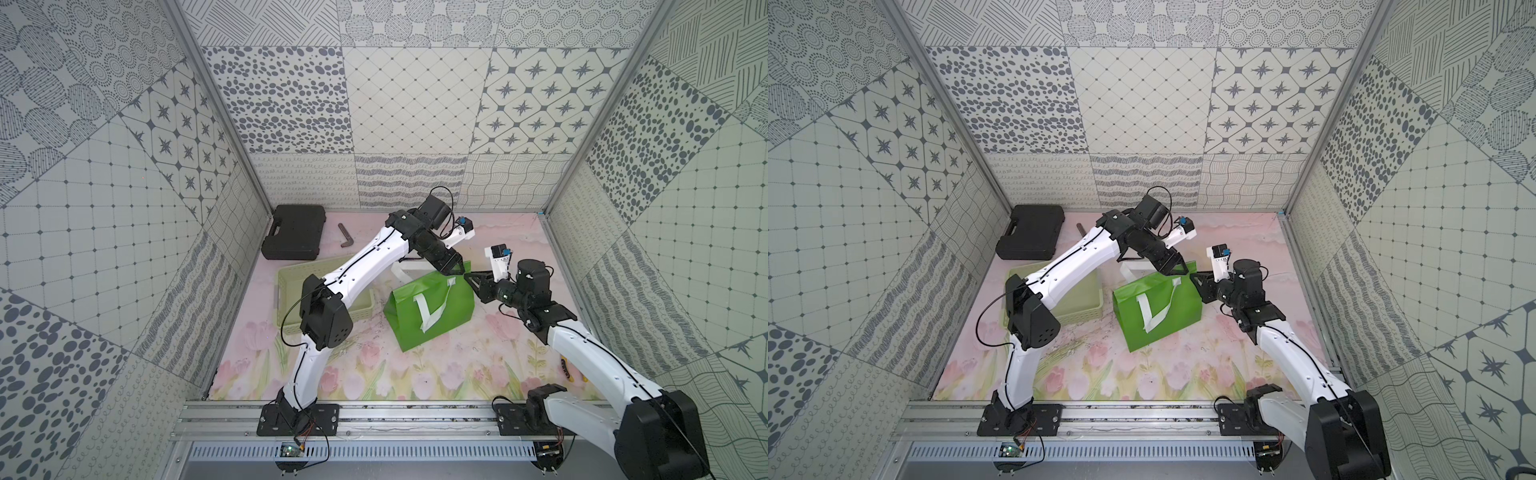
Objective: Place the ice pack in the delivery bag
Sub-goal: Seal the delivery bag at the center of the board.
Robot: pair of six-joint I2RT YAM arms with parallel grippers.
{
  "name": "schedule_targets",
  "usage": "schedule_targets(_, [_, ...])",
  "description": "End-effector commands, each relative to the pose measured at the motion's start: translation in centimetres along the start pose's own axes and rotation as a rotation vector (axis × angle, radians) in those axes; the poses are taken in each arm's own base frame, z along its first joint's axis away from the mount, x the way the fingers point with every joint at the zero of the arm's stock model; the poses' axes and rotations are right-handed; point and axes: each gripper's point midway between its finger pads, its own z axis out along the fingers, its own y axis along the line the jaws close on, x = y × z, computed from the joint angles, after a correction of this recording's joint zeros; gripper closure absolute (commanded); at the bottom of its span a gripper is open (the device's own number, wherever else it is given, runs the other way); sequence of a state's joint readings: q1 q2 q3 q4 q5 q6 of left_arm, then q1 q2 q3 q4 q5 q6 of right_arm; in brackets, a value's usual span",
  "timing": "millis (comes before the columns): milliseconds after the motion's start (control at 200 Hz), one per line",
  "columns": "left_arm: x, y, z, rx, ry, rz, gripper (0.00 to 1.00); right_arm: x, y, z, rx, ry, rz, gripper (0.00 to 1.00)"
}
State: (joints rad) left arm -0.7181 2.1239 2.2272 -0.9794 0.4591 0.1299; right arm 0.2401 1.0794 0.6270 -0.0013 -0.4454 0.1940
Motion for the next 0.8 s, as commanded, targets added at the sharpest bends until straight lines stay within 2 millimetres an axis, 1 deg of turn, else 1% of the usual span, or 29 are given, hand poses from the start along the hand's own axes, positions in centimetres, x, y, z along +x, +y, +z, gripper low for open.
schedule_targets(0, [1.1,-0.5,-3.7,-0.046,0.001,-0.056,0.49,-1.5,0.6,-0.1,-0.019,-0.039,-0.030,0.74])
schedule_targets(55, [2.1,-0.4,-4.7,-0.053,0.012,-0.086,0.49,-1.6,0.7,0.0,-0.024,-0.041,-0.031,0.74])
schedule_targets(125, [4.0,-0.3,-5.4,-0.053,0.045,-0.124,0.48,-1.6,0.9,0.1,-0.030,-0.041,-0.034,0.74])
schedule_targets(210, [6.3,-0.5,-5.5,-0.052,0.105,-0.153,0.49,-1.6,1.0,0.2,-0.036,-0.039,-0.039,0.74])
schedule_targets(255, [7.1,-0.9,-5.5,-0.039,0.126,-0.165,0.52,-1.7,1.1,0.3,-0.037,-0.038,-0.040,0.74])
schedule_targets(320, [8.0,-0.9,-5.4,-0.045,0.148,-0.186,0.55,-1.6,1.1,0.3,-0.040,-0.036,-0.043,0.74])
schedule_targets(485, [9.1,-0.4,-5.7,-0.083,0.156,-0.196,0.57,-1.6,1.3,0.5,-0.045,-0.033,-0.045,0.74])
schedule_targets(565, [9.5,-0.3,-5.8,-0.083,0.166,-0.208,0.63,-1.5,1.3,0.5,-0.044,-0.033,-0.045,0.74])
schedule_targets(735, [11.1,-0.2,-5.8,-0.073,0.201,-0.235,0.64,-1.4,1.2,0.5,-0.040,-0.029,-0.047,0.74])
schedule_targets(755, [11.2,-0.3,-5.8,-0.072,0.202,-0.236,0.65,-1.4,1.2,0.5,-0.040,-0.028,-0.048,0.74])
schedule_targets(795, [11.4,-0.2,-5.7,-0.073,0.207,-0.238,0.72,-1.5,1.2,0.5,-0.041,-0.031,-0.049,0.74])
